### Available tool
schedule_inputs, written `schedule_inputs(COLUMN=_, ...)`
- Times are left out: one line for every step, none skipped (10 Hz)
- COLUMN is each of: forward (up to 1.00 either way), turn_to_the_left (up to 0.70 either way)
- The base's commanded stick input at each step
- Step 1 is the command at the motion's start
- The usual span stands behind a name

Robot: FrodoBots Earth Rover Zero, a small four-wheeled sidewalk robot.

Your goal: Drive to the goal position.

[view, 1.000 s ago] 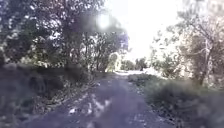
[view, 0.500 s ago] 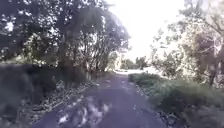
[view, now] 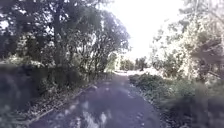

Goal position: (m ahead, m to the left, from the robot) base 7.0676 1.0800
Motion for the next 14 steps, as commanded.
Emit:
schedule_inputs(forward=0.50, turn_to_the_left=0.00)
schedule_inputs(forward=0.50, turn_to_the_left=0.00)
schedule_inputs(forward=0.50, turn_to_the_left=0.00)
schedule_inputs(forward=0.50, turn_to_the_left=0.00)
schedule_inputs(forward=0.50, turn_to_the_left=0.00)
schedule_inputs(forward=0.50, turn_to_the_left=0.00)
schedule_inputs(forward=0.50, turn_to_the_left=0.00)
schedule_inputs(forward=0.50, turn_to_the_left=0.00)
schedule_inputs(forward=0.50, turn_to_the_left=0.00)
schedule_inputs(forward=0.50, turn_to_the_left=0.00)
schedule_inputs(forward=0.50, turn_to_the_left=0.00)
schedule_inputs(forward=0.50, turn_to_the_left=0.00)
schedule_inputs(forward=0.50, turn_to_the_left=0.00)
schedule_inputs(forward=0.50, turn_to_the_left=0.00)
